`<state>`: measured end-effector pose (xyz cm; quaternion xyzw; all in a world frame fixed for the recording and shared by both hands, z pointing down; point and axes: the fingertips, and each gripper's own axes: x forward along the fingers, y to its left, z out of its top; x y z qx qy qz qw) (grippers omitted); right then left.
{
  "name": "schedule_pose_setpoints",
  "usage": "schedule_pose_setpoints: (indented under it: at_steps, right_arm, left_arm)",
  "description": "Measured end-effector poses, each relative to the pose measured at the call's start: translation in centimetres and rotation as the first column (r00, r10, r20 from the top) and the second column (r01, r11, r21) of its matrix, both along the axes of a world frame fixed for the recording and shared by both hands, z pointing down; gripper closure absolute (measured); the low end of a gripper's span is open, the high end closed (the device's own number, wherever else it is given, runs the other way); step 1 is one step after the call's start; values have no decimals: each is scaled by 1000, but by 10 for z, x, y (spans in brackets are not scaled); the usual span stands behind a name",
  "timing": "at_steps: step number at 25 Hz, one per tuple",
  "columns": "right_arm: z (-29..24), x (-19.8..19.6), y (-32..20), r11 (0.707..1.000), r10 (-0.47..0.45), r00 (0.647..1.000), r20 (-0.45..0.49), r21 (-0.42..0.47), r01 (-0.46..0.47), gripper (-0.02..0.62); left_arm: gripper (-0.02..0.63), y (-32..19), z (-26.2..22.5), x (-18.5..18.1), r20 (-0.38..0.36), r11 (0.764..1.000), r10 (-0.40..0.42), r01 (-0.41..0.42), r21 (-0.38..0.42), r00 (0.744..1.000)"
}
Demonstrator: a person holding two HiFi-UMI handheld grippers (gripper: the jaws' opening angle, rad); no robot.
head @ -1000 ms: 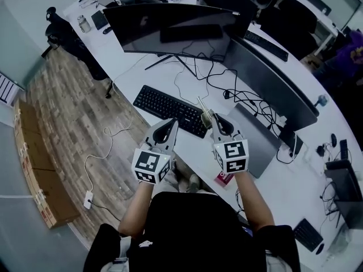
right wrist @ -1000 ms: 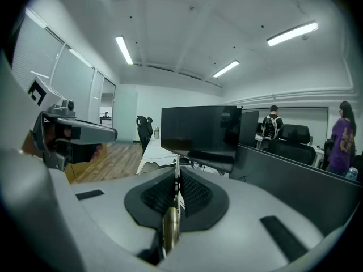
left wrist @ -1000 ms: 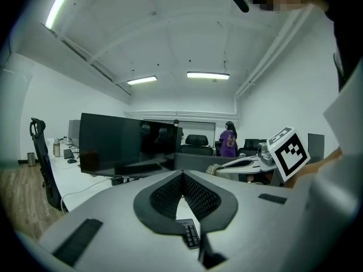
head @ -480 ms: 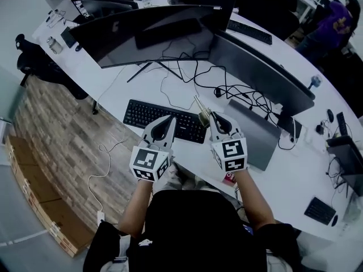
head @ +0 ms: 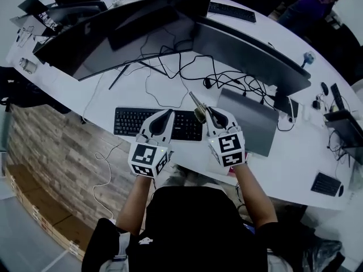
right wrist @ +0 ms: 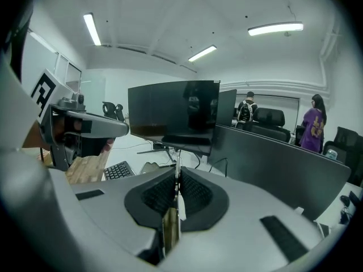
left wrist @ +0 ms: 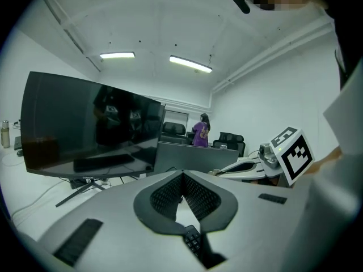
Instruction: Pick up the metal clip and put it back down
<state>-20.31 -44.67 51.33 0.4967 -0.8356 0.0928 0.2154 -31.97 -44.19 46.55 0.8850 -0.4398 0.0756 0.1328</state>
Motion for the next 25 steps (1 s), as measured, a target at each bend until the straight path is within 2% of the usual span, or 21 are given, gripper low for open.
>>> schedule_pose_setpoints:
  at_steps: [5, 14, 18, 25]
  right_arm:
    - [21, -2, -10, 998, 25, 999, -23, -59, -27, 571]
    - [68, -12, -34, 991, 17, 997, -75, -129, -27, 571]
    - [90, -17, -44, 987, 4, 996, -91, -159, -19, 571]
    - [128, -20, -56, 978, -22, 992, -126, -209, -5, 571]
  left_arm:
    - [597, -14, 20, 1, -9, 998, 49, -50, -45, 999]
    - [597, -36, 56, 1, -12, 988, 113, -114, -102, 994]
    - [597, -42, 67, -4, -13, 987, 115, -116, -109, 993]
    - [597, -42, 99, -10, 7, 978, 120, -117, -171, 993]
